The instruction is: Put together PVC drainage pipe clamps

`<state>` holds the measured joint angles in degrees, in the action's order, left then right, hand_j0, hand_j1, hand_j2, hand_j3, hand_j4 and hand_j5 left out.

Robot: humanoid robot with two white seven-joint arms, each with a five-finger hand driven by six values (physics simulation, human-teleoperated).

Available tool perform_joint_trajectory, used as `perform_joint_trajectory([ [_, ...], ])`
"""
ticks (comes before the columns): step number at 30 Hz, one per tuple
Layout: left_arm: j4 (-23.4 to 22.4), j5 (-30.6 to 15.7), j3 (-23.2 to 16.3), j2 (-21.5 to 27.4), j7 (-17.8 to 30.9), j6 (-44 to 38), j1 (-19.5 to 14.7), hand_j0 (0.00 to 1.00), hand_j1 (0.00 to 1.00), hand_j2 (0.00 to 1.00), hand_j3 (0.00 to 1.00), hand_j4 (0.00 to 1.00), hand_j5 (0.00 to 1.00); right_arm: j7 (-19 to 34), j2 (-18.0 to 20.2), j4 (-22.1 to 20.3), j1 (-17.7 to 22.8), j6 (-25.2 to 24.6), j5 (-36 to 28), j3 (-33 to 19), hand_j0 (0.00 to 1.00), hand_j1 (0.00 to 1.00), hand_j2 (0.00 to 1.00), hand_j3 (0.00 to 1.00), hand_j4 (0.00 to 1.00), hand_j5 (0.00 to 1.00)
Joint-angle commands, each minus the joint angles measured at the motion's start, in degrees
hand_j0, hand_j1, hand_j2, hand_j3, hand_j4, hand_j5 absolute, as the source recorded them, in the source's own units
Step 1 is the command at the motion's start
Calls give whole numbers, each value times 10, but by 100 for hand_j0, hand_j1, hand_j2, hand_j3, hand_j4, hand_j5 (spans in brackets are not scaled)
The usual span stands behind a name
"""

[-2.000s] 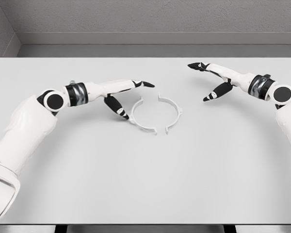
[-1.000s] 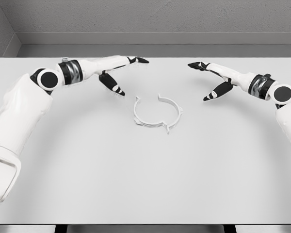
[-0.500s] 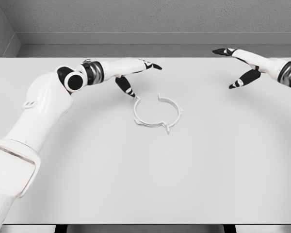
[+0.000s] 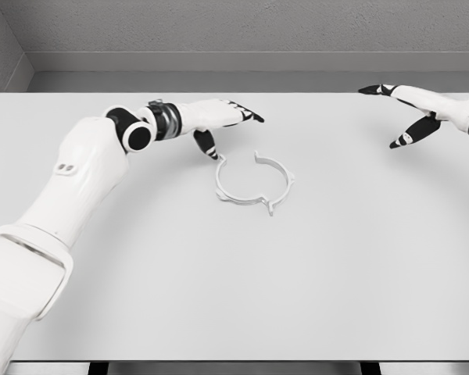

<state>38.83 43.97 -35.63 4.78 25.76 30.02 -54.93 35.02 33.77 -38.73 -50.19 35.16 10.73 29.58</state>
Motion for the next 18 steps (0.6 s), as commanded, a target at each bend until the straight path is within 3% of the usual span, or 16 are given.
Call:
perform_joint_trajectory([
  [1,1,2,-1,-6,-1,-8,-1,100,100,100,100,100,100,0,1,-8,3,-2,-4,0,100,100,100,100,100,100],
  [11,2,2,-1,-21,-2,-8,-1,100,100,100,100,100,100,0,61,-80,24,-2,-7,-7,100,100,100,100,100,100],
  [18,2,2,-1,-24,-2,-8,-1,100,100,100,100,100,100,0,65,-106,32,-2,-9,-8,100,100,100,100,100,100],
])
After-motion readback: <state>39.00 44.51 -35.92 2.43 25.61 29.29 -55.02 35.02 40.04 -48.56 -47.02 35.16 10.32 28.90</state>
